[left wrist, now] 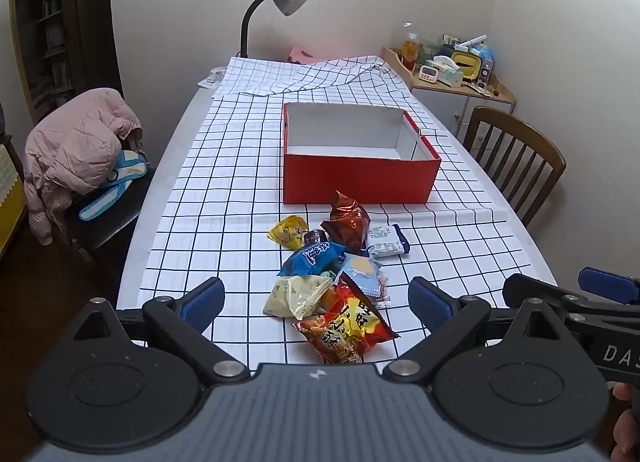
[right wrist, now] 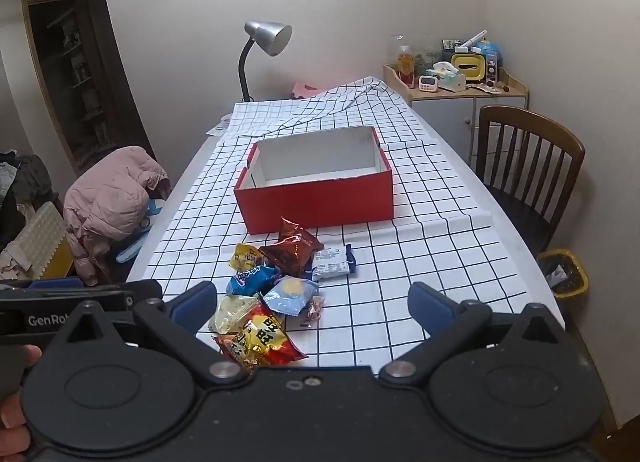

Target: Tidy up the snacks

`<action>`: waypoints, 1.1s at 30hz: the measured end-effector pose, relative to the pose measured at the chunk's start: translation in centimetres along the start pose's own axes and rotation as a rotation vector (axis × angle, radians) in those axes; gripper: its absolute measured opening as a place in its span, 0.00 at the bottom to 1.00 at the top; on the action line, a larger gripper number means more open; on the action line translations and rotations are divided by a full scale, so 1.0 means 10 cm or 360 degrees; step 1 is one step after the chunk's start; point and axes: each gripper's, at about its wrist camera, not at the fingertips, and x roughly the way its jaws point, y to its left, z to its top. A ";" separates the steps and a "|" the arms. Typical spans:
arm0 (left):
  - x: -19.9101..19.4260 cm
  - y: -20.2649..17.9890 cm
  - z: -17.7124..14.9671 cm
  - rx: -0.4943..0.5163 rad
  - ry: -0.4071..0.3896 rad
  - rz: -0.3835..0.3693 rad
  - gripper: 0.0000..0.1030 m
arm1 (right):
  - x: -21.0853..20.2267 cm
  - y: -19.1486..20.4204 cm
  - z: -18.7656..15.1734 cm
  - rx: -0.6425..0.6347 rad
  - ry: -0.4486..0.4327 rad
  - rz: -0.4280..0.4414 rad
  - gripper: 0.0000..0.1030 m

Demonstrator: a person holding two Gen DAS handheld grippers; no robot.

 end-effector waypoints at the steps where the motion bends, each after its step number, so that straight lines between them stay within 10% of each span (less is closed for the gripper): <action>1: 0.00 0.00 0.00 -0.0001 -0.0001 0.0000 0.96 | 0.01 0.01 0.00 0.0000 0.0000 0.0001 0.99; 33: -0.03 -0.04 0.00 0.0011 -0.0026 -0.0008 0.96 | -0.03 0.03 0.03 -0.0045 -0.0030 0.0013 0.98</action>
